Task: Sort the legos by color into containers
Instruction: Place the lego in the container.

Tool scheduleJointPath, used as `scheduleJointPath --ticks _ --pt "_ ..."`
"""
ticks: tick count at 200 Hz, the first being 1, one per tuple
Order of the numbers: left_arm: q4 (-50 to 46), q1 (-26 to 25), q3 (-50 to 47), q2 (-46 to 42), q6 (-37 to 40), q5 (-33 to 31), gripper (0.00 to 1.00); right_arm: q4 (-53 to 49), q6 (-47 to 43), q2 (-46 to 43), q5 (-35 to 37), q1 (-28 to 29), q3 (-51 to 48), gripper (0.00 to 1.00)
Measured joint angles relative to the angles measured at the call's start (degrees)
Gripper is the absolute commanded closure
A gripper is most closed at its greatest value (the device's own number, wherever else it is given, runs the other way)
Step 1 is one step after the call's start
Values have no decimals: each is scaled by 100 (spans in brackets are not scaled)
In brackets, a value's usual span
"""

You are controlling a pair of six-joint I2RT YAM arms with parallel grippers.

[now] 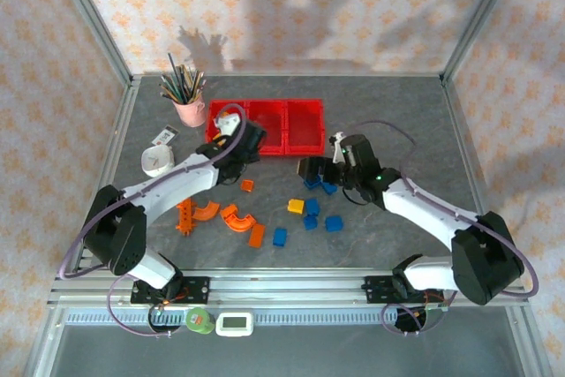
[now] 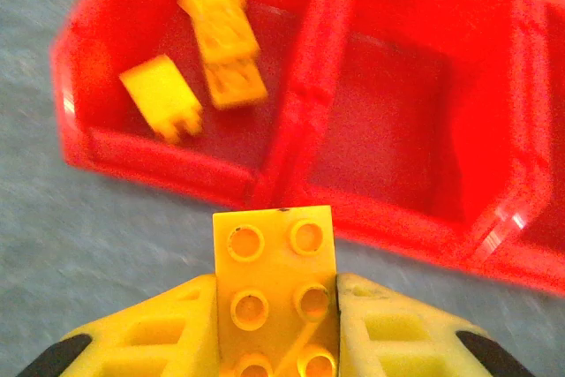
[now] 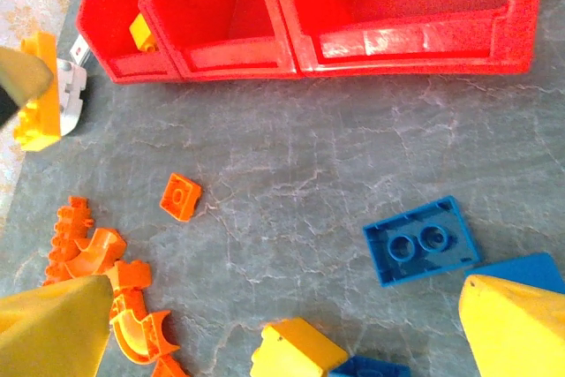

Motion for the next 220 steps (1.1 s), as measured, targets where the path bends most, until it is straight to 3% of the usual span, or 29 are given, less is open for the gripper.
scheduleJointPath --ticks 46,88,128,178,220 --pt "160 1045 885 870 798 55 70 348 170 409 -35 70 330 0" --pt "308 1403 1788 1884 1290 184 68 468 212 632 -31 70 490 0" --pt "269 1547 2540 2588 1639 385 51 498 212 782 -28 70 612 0" --pt "103 1556 2446 2393 1777 750 44 450 210 789 28 70 717 0" --pt "68 1377 1646 1235 1773 1182 42 251 212 597 103 -24 645 0"
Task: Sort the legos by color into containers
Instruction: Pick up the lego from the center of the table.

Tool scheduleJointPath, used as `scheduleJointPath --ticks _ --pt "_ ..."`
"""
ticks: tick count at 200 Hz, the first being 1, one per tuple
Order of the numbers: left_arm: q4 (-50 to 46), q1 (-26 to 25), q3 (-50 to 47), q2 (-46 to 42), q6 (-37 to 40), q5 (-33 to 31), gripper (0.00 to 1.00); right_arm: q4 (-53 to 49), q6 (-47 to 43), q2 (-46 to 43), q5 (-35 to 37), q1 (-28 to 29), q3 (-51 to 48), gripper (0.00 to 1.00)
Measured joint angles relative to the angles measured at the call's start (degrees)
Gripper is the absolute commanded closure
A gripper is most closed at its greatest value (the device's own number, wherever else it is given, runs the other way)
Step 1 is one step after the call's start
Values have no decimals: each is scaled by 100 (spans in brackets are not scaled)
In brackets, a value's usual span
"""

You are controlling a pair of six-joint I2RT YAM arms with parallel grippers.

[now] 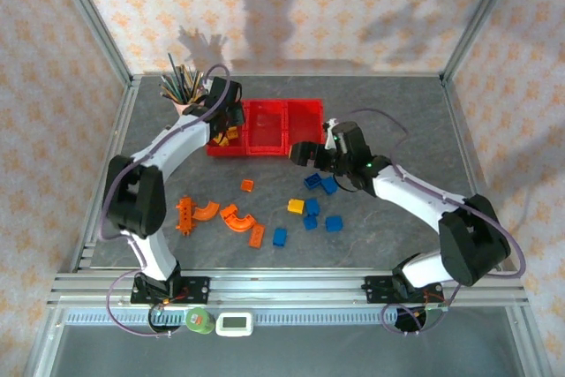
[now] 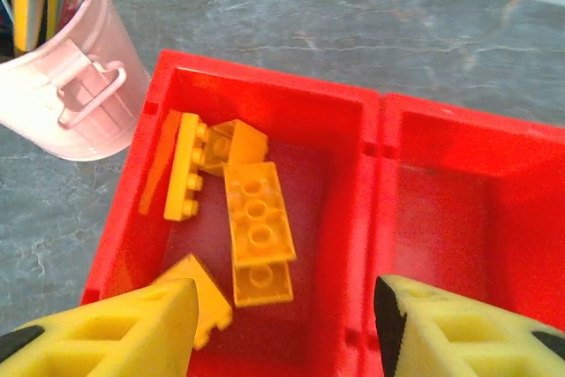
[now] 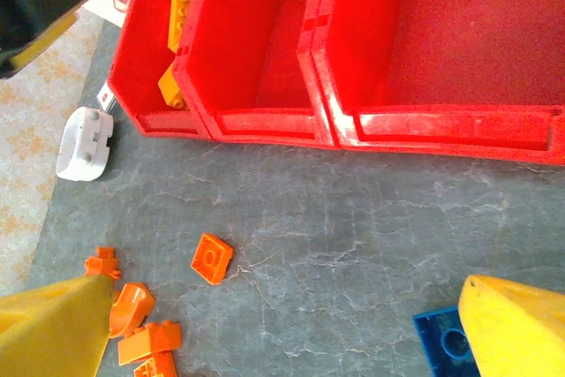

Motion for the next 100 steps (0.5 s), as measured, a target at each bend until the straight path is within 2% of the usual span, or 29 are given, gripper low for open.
scheduleJointPath --ticks 42,100 --pt "74 -839 -890 -916 -166 306 40 -302 2 -610 87 -249 -426 0" --pt "155 -2162 -1821 -1156 -809 638 37 -925 131 -1399 197 -409 -1051 0"
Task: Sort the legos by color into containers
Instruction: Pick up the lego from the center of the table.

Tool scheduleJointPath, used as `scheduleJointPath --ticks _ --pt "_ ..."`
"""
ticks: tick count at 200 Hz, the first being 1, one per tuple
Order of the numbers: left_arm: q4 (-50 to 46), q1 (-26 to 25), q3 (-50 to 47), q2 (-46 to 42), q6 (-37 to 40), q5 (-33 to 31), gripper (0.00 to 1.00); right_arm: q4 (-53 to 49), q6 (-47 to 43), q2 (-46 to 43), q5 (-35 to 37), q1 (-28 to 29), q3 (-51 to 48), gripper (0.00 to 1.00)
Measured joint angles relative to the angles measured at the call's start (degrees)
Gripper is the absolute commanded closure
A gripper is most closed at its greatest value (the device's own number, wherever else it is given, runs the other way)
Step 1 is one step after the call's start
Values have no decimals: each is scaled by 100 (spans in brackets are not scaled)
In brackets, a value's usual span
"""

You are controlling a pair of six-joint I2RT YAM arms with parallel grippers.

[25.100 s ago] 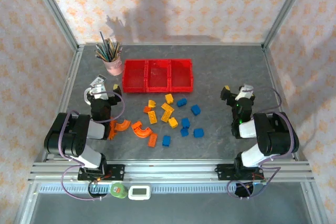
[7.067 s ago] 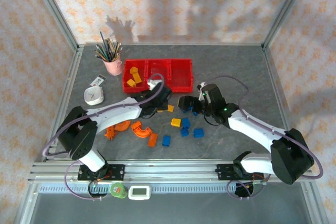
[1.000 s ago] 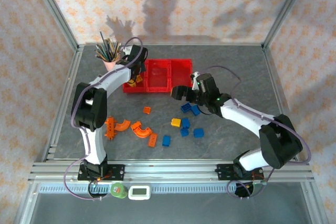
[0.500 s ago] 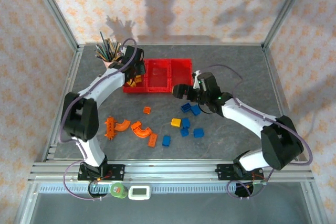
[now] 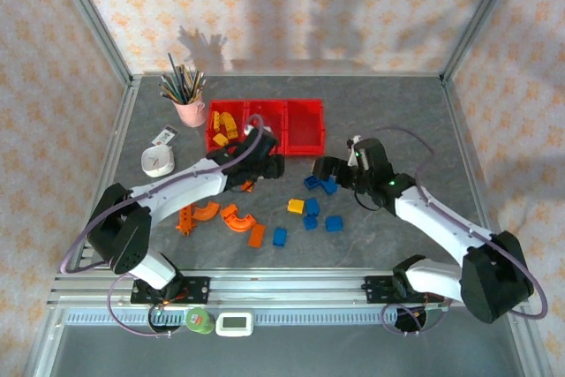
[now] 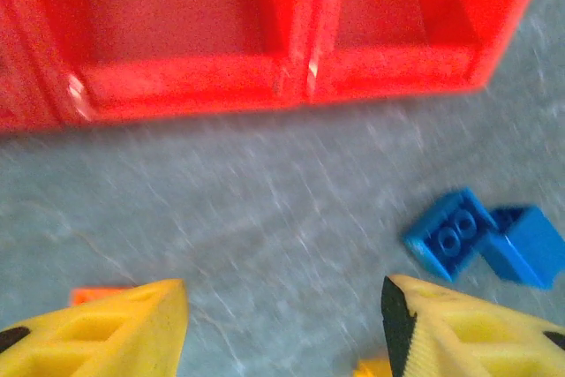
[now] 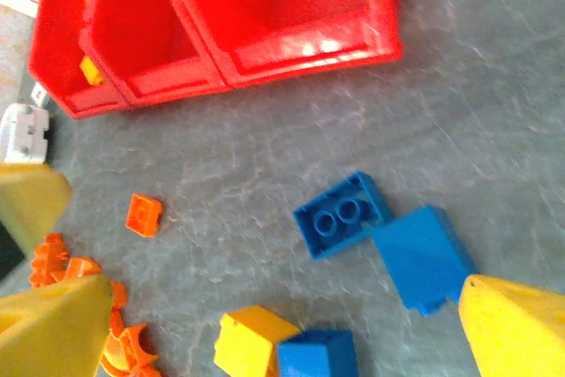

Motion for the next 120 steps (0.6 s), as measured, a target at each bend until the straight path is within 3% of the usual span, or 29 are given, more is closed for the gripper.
scheduleJointPath --ticks 46,120 --pt "146 -778 -251 -26 -492 76 31 -367 264 -592 101 -20 -457 0" --pt "214 -1272 -254 603 -656 68 26 -601 560 -990 249 -20 -872 0"
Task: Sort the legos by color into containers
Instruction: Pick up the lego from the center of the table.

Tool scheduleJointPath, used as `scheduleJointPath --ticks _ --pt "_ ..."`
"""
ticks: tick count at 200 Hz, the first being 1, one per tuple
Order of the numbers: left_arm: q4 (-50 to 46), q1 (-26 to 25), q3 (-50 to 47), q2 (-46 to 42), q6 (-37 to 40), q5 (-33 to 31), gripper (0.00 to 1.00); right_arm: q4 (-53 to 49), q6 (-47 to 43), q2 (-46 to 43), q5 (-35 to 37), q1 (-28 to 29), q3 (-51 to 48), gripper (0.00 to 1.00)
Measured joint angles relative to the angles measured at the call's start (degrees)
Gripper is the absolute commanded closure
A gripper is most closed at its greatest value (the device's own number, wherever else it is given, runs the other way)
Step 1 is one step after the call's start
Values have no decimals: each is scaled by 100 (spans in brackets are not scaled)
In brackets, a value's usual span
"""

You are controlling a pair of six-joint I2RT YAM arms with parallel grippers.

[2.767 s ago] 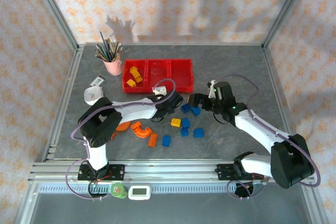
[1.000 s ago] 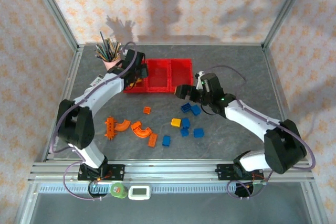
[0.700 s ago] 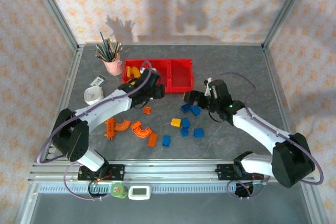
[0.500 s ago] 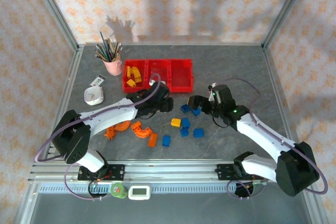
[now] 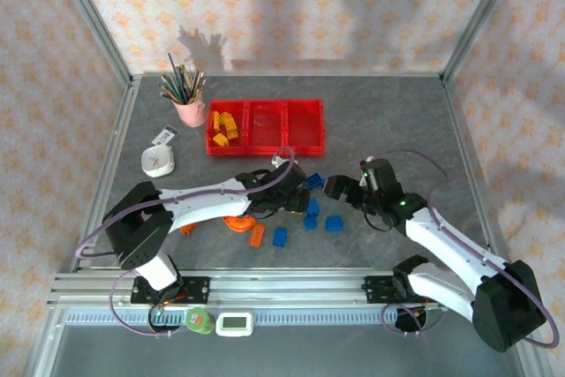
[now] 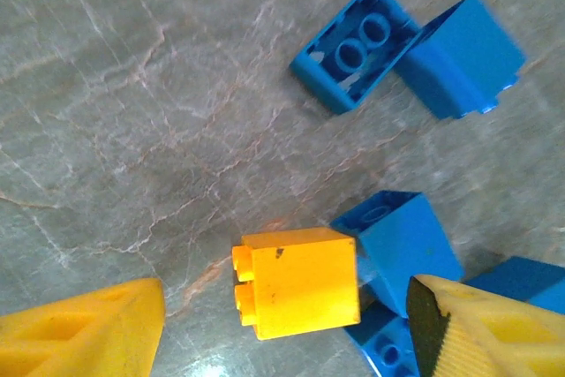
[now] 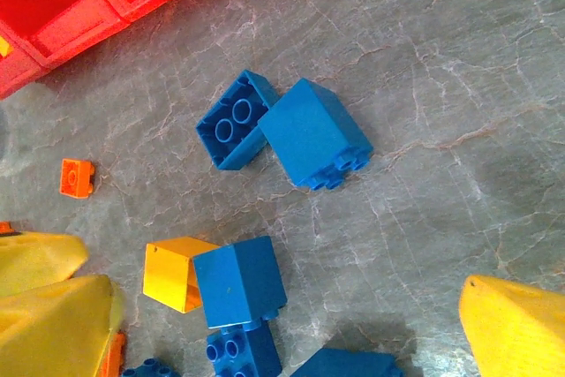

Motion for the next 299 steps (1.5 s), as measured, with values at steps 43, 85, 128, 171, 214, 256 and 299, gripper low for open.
scheduleJointPath --ticks 43,85,128,171,214,256,299 --pt "15 0 164 343 20 4 26 9 20 0 2 -15 0 0" --pt "20 0 341 584 68 -9 28 9 17 2 2 -15 0 0" --pt "13 -24 356 739 66 -15 32 13 17 28 0 -17 0 0" --pt "90 -39 372 791 66 -13 40 33 15 31 0 -15 0 0" --pt "146 -37 372 791 46 -63 44 46 15 105 0 -17 0 0" --pt "175 -37 221 693 9 -219 44 61 13 186 -2 -39 0 0" --pt "179 -37 149 636 -46 -282 41 96 -4 214 -4 -39 0 0"
